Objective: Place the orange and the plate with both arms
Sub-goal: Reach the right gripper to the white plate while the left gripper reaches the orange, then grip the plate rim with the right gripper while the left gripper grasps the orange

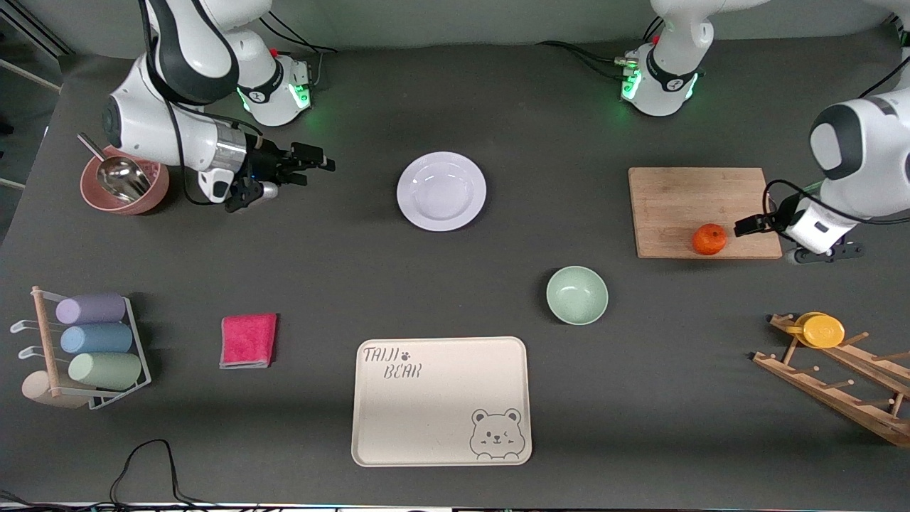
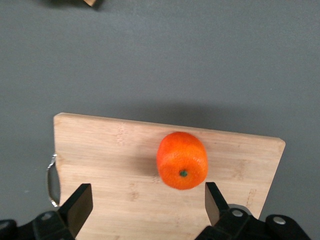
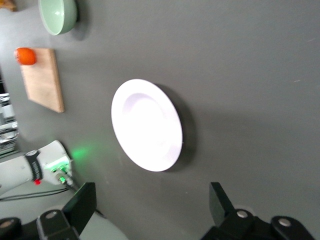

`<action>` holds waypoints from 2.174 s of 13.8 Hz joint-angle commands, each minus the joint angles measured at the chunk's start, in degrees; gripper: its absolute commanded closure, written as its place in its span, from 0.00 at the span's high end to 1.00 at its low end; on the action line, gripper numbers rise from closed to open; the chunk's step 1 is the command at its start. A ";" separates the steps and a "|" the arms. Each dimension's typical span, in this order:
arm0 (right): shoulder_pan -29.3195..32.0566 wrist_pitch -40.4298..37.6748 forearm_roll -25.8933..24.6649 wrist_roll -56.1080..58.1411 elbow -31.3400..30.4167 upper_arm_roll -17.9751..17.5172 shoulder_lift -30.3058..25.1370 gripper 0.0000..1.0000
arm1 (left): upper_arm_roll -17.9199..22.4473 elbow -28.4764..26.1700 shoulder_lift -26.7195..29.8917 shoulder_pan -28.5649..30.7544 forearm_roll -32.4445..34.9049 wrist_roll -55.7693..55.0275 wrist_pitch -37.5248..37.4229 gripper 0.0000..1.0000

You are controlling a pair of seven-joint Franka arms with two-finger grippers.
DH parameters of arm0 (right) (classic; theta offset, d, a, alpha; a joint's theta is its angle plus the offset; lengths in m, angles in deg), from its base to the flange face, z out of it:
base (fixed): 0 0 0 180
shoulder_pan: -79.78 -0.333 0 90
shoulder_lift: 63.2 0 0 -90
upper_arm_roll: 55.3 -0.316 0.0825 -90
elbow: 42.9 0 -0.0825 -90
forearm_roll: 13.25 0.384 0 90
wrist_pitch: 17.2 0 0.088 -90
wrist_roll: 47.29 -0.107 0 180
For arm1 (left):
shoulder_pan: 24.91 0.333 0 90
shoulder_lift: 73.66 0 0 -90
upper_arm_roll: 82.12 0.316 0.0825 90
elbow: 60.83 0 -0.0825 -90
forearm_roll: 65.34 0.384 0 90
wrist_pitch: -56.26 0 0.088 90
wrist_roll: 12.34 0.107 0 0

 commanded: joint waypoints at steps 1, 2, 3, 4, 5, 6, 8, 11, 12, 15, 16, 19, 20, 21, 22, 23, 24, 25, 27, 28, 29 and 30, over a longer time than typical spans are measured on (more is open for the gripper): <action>0.36 2.12 10.01 12.04 -3.42 0.13 2.73 1.00 | 0.40 -0.34 -1.69 -1.96 -0.42 -2.43 2.43 1.00; 0.36 3.17 14.14 15.73 -4.83 0.13 3.78 1.00 | 0.40 -0.78 -2.22 -1.96 -0.42 -2.43 3.66 1.00; 0.36 3.18 18.35 19.69 -5.97 0.13 5.18 1.00 | 0.31 -1.48 -2.49 -2.05 -0.51 -2.43 4.89 1.00; 0.36 3.10 22.49 24.95 -7.03 0.13 7.37 1.00 | 0.31 -2.53 -2.84 -2.05 -0.51 -2.52 6.90 1.00; 0.36 3.01 27.14 29.96 -8.17 0.13 9.40 1.00 | 0.31 -3.59 -3.10 -2.14 -0.51 -2.52 8.84 1.00; 0.36 2.83 31.19 34.62 -9.05 0.13 11.42 1.00 | 0.31 -4.21 -3.80 -2.31 -0.51 -2.52 10.42 1.00; 0.36 2.22 37.62 43.50 -10.11 0.13 15.64 1.00 | 0.31 -4.56 -5.21 -2.67 -1.47 -2.52 12.45 1.00; 1.14 -2.25 43.87 52.57 -10.29 0.92 21.61 1.00 | 0.31 -4.65 -7.49 -3.90 -3.06 -2.61 14.82 1.00; 1.32 -4.79 44.84 55.99 -10.12 1.79 24.16 1.00 | 0.31 -4.65 -8.28 -3.90 -3.32 -2.61 15.62 1.00; 1.67 -9.11 46.70 62.42 -9.85 3.56 29.35 1.00 | 0.31 -4.65 -9.61 -3.90 -3.32 -2.61 17.29 1.00; 1.76 -9.82 47.22 63.40 -9.76 3.82 30.67 1.00 | 0.31 -4.65 -9.70 -3.90 -3.32 -2.61 17.30 1.00; 1.76 -12.63 49.50 64.64 -9.67 3.82 33.58 1.00 | 0.31 -4.74 -9.96 -3.90 -3.32 -2.52 17.38 1.00; 1.76 -12.72 49.77 64.64 -9.59 3.82 34.20 1.00 | 0.31 -4.74 -9.96 -3.90 -3.32 -2.52 17.38 1.00; 1.76 -12.73 49.77 64.55 -9.59 3.82 34.20 1.00 | 0.31 -4.74 -9.96 -3.90 -3.32 -2.52 17.38 1.00; 1.76 -12.73 49.77 64.55 -9.59 3.82 34.20 1.00 | 0.31 -4.83 -9.96 -3.81 -3.32 -2.52 17.38 0.83; 1.76 -12.73 49.77 64.38 -9.59 3.82 34.20 1.00 | 0.31 -4.83 -9.79 -3.98 -3.32 -2.52 17.30 0.01; 1.76 -12.73 49.77 64.11 -9.59 3.82 34.20 1.00 | 0.31 -4.92 -9.87 -4.60 -3.32 -2.52 17.64 0.00; 1.76 -12.64 49.77 63.94 -9.67 3.82 34.20 1.00 | 0.31 -4.92 -9.87 -4.78 -3.32 -2.52 18.00 0.00; 1.76 -12.64 49.77 63.93 -9.59 3.91 34.29 0.86 | 0.31 -5.00 -9.87 -4.78 -3.32 -2.52 17.91 0.00; 1.76 -12.64 49.77 63.93 -9.59 3.91 34.29 0.77 | 0.31 -5.00 -9.87 -4.78 -3.32 -2.52 17.91 0.00; 1.76 -12.64 49.77 63.93 -9.59 3.91 34.29 0.70 | 0.31 -5.00 -9.87 -4.86 -3.32 -2.52 17.91 0.00; 1.76 -12.64 49.69 63.93 -9.59 4.00 34.29 0.63 | 0.31 -4.92 -9.96 -4.86 -3.32 -2.52 18.00 0.00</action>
